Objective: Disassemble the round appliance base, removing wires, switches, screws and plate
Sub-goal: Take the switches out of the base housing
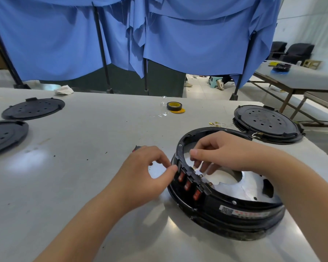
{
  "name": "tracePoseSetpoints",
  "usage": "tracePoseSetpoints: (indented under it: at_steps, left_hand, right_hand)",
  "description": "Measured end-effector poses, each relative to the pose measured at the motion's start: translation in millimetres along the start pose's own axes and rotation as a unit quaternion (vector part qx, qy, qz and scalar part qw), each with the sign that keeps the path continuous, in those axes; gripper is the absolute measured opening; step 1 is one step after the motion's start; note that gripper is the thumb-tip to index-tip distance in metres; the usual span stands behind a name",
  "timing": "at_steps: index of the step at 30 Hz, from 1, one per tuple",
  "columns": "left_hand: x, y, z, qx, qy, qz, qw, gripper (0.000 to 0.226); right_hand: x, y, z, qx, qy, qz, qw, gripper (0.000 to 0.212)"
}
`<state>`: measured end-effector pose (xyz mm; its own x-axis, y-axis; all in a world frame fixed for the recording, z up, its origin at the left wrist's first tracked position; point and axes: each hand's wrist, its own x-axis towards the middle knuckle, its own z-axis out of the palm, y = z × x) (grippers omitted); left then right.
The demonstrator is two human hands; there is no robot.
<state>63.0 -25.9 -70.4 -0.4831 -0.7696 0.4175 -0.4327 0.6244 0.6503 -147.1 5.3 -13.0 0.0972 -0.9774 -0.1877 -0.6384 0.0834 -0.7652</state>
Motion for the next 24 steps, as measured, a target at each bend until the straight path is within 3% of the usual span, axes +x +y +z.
tracePoseSetpoints:
  at_steps: [8,24]
  left_hand:
    - [-6,13,1,0.034,-0.047,0.037,0.998,0.016]
    - [-7,16,3,0.078,-0.055,0.063,0.994,0.016]
  right_hand:
    - [-9,10,7,0.044,-0.020,0.018,0.999,0.013]
    - [-6,3,18,-0.002,0.033,0.085,0.996,0.021]
